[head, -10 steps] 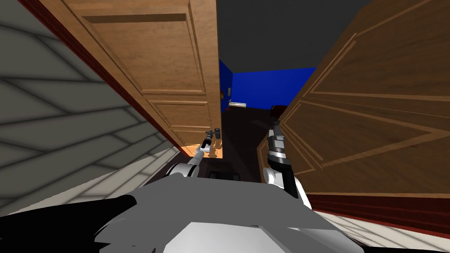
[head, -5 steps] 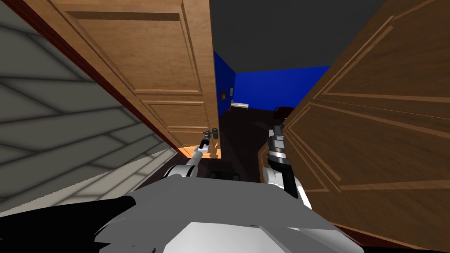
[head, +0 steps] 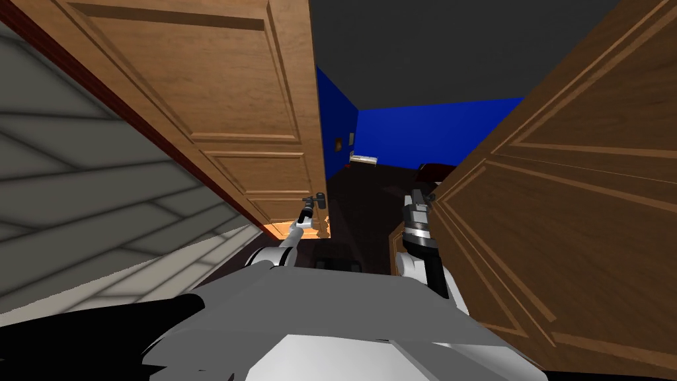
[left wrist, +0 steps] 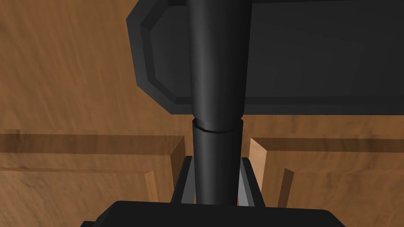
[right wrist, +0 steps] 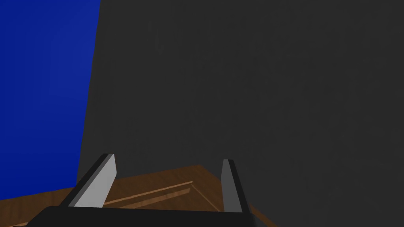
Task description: Push the door open
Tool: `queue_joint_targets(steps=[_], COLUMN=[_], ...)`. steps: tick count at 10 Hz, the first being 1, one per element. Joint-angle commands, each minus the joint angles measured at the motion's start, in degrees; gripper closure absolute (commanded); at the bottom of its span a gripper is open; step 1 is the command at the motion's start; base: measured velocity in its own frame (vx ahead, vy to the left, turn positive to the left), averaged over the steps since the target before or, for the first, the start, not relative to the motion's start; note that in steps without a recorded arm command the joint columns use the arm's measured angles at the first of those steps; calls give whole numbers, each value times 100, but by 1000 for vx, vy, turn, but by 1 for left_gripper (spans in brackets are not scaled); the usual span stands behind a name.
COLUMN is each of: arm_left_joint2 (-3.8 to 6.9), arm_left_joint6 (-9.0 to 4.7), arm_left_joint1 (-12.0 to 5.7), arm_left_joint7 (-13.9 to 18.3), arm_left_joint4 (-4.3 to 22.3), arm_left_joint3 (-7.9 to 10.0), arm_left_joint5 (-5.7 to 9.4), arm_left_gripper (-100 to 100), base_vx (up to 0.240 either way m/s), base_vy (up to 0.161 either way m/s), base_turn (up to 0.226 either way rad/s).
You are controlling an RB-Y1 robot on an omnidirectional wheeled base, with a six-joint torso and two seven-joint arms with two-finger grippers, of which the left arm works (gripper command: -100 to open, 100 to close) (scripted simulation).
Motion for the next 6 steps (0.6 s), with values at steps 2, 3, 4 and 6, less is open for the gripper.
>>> queue_joint_targets(steps=[2,3,4,6], arm_left_joint2=[-21,16,65,91], arm_left_joint6=[-8,18,8,5], arm_left_joint1=[-27,20,30,39], arm_left_joint7=[-31,-23,-49,-73], arm_left_joint4=[-4,-32,-30,-28], arm_left_joint3=[91,91,183,253], arm_left_joint5=[29,26,54,76], arm_left_gripper=[100,100,100,100], base_vx=[140,69,111,162], base_vy=[-112,-44,-17,-46], base_turn=[59,57,63,38])
